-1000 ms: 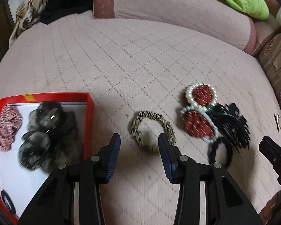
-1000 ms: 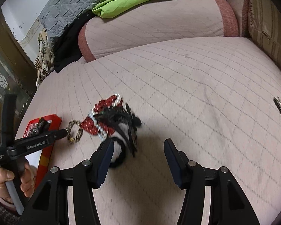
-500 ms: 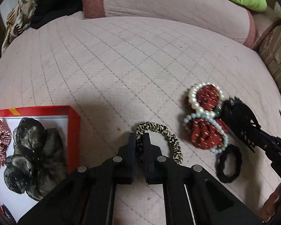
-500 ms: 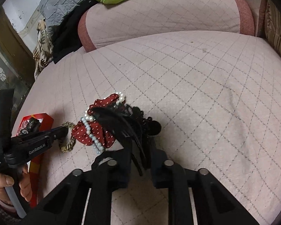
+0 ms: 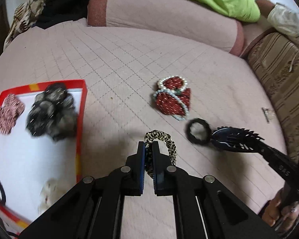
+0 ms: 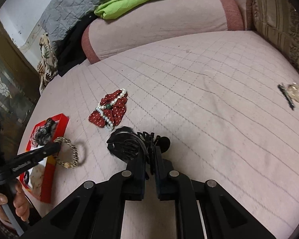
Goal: Organize jewelry
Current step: 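Grasp the gold beaded bracelet with the left tool while the right tool grasps the black claw clip, then carry the bracelet and claw clip over the tray with both tools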
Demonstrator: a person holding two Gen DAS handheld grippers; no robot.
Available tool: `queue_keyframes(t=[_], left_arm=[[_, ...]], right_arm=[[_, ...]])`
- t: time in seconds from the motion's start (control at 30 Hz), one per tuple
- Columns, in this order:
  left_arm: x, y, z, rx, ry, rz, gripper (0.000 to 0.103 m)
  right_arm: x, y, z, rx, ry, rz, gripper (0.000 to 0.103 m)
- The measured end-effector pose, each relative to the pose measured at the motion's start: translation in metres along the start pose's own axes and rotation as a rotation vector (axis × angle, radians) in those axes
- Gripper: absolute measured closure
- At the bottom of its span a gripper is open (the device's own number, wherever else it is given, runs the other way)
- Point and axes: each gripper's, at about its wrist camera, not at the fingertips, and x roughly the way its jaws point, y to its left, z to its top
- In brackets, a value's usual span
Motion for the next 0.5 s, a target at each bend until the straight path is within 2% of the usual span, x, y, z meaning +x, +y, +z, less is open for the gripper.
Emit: queue_keyframes(t=[0.13,0.3,0.5], left_arm=[[-0.032,0.000,-0.014,-0.005,-0.052,0.012,0.097],[-0.067,0.002,-0.029,0.006,-0.111,0.059,0.097],[-0.094,0.026,-0.042,-0.045,-0.143,0.073,0.097]], right_arm=[[-0.024,0.014,-0.012,-0.024,-0.030,-0.003,0.094],[-0.048,0.035,-0.020,-0.044,-0.062,0.033,0.094],[-0.066,0.072,-0.028,-0.109,-0.078,0.069,0.094]])
